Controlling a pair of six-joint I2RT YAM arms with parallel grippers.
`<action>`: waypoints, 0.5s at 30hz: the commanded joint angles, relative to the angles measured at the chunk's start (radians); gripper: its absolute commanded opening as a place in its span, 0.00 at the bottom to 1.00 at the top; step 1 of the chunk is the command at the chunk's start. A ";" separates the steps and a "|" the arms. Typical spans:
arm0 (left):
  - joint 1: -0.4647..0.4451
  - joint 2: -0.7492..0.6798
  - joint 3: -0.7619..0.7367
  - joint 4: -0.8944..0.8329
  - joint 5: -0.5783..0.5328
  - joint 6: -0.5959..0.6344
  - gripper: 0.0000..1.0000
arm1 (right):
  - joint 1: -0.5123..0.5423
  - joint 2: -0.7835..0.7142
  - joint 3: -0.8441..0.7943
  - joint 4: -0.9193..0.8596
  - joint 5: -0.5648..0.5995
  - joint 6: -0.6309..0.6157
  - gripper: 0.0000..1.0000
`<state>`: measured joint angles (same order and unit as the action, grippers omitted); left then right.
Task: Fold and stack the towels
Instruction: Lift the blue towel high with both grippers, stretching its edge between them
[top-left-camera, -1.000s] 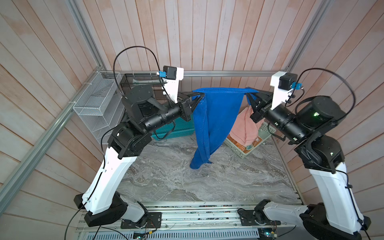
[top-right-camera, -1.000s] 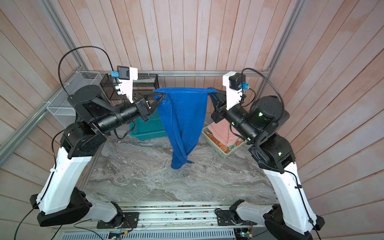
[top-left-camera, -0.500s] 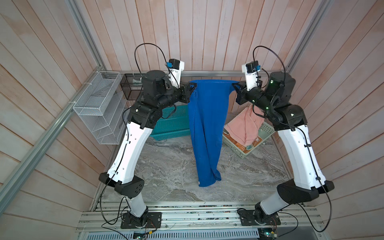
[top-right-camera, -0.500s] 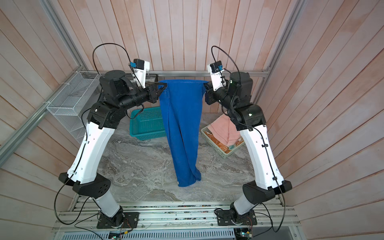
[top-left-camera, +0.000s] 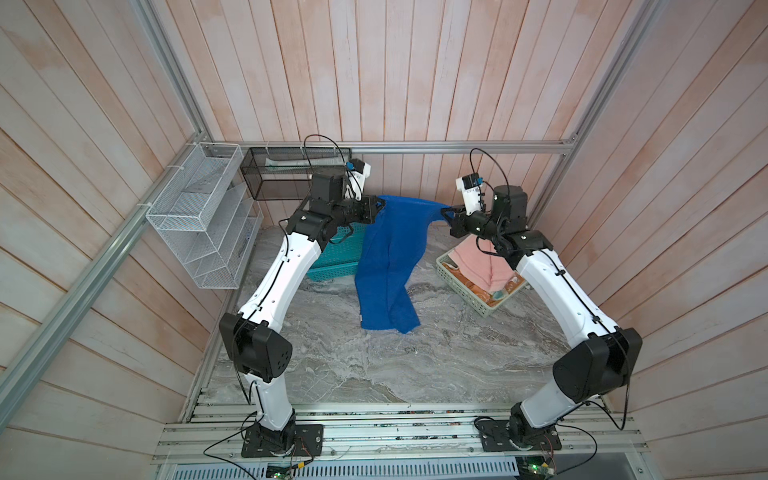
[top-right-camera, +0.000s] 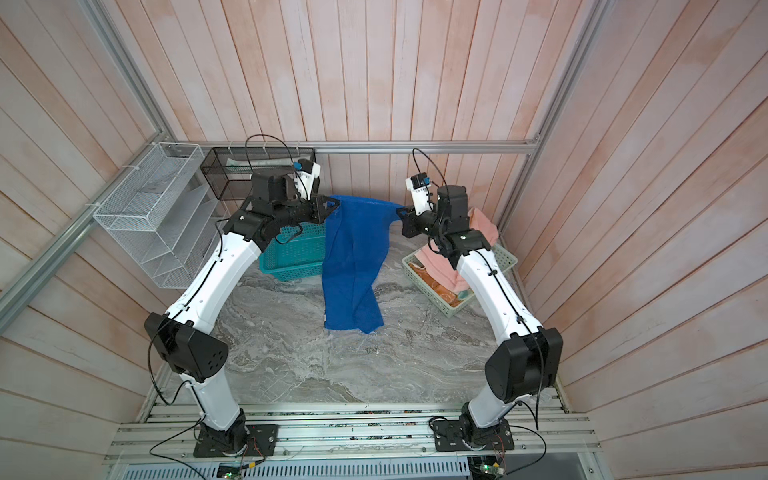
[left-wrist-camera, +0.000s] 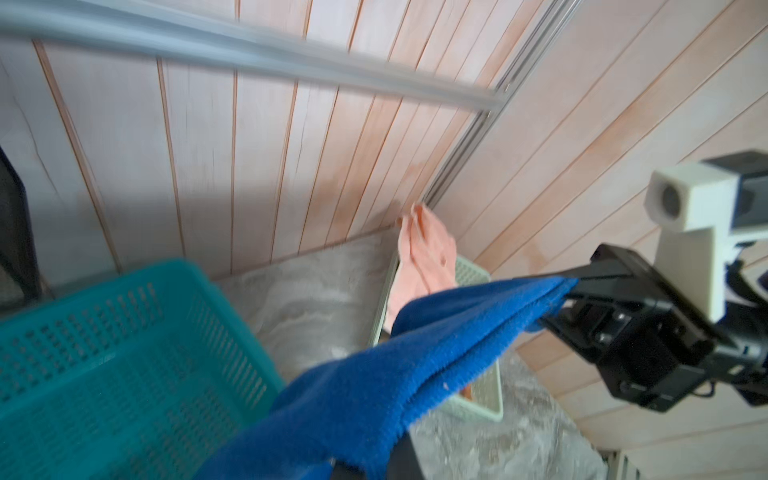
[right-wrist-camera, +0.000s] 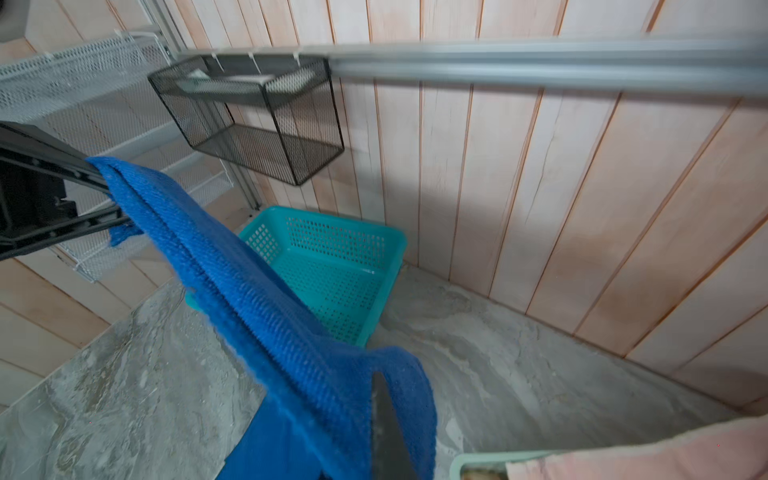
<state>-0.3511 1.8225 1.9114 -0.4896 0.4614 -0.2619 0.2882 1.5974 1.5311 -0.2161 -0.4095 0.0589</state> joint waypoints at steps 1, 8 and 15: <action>0.036 -0.080 -0.193 0.150 -0.017 -0.055 0.00 | -0.004 -0.093 -0.149 0.083 0.048 0.070 0.00; 0.009 -0.257 -0.267 0.109 -0.046 -0.051 0.00 | 0.019 -0.258 -0.169 -0.030 0.156 0.044 0.00; -0.113 -0.444 -0.164 0.031 -0.125 -0.035 0.00 | 0.083 -0.414 0.068 -0.205 0.237 0.001 0.00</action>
<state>-0.4553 1.4502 1.6920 -0.4297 0.4515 -0.3035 0.3794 1.2514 1.4895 -0.3317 -0.2939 0.0734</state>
